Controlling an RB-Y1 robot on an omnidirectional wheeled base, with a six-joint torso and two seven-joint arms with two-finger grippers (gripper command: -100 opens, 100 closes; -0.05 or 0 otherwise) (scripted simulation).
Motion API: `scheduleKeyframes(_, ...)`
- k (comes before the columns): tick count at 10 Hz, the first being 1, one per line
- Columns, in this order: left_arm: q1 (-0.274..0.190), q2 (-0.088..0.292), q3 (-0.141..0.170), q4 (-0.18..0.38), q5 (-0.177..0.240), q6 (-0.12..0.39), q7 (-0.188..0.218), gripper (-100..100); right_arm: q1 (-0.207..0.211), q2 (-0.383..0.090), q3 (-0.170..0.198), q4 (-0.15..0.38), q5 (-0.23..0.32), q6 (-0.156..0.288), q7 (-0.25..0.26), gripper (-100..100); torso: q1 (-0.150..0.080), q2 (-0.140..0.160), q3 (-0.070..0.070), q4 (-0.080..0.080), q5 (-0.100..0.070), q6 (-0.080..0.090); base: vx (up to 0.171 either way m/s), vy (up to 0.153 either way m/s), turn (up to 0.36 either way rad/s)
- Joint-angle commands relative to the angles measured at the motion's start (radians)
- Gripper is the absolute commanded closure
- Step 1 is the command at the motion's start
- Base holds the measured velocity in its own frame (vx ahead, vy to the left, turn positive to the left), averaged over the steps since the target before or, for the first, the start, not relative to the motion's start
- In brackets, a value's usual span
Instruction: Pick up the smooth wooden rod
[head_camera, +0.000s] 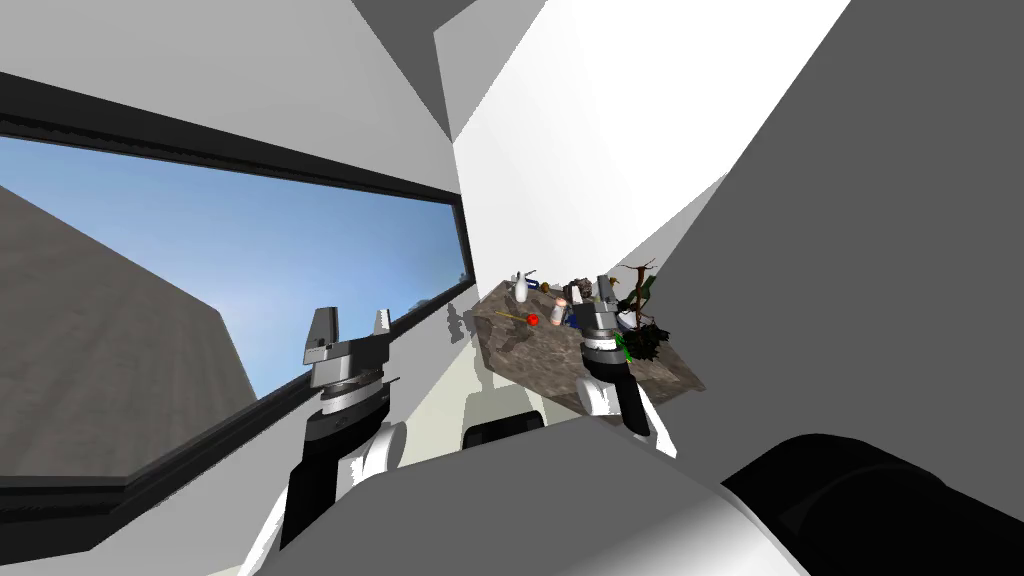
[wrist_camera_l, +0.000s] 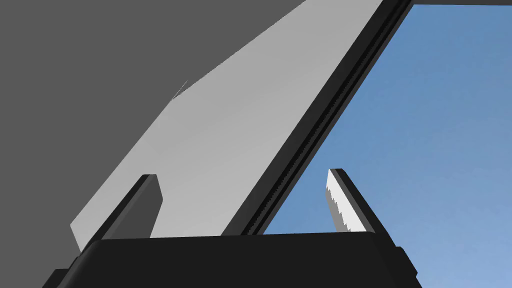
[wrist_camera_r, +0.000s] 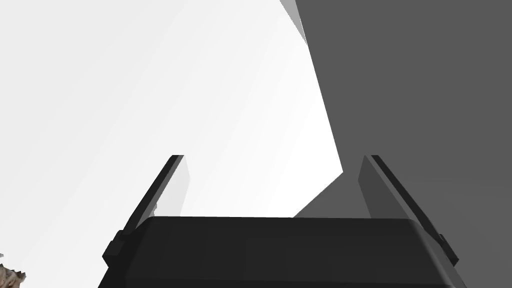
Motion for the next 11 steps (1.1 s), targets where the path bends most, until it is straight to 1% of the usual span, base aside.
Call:
scheduleKeyframes(1,0.0,0.0,0.0,0.0,0.0,0.0,0.0,0,-0.009,-0.046,-0.002,0.003,0.004,-0.005,-0.007,-100,0.0,0.0,0.0,0.0,0.0,0.0,-0.029,0.045,0.08)
scheduleKeyframes(4,0.0,0.0,0.0,0.0,0.0,0.0,0.0,0,-0.028,-0.133,0.0,0.017,0.014,-0.015,-0.021,-100,0.006,0.003,0.001,0.001,0.001,0.0,-0.042,0.095,0.08)
scheduleKeyframes(6,0.0,0.0,0.0,0.0,0.0,0.0,0.0,0,-0.046,-0.193,0.007,0.038,0.024,-0.023,-0.032,-100,0.007,0.003,0.002,0.001,0.002,0.0,-0.032,0.109,0.107)
scheduleKeyframes(7,0.0,0.0,0.0,0.0,0.0,0.0,0.0,0,-0.046,-0.21,0.007,0.038,0.024,-0.023,-0.032,-100,0.007,0.002,0.001,0.0,0.002,0.0,-0.01,0.065,0.062)
scheduleKeyframes(9,0.0,0.0,0.0,0.0,0.0,0.0,0.0,0,-0.066,-0.279,0.02,0.071,0.037,-0.029,-0.042,-100,0.004,0.001,0.0,0.0,0.001,0.0,-0.001,0.07,0.133)
scheduleKeyframes(10,0.0,0.0,0.0,0.0,0.0,0.0,0.0,0,-0.066,-0.299,0.02,0.071,0.037,-0.029,-0.042,-100,0.005,0.0,0.0,0.0,0.001,0.0,0.004,0.056,0.063)
scheduleKeyframes(11,0.0,0.0,0.0,0.0,0.0,0.0,0.0,0,-0.077,-0.333,0.029,0.091,0.044,-0.032,-0.047,-100,0.004,0.0,0.0,0.0,0.001,0.0,0.006,0.054,0.126)
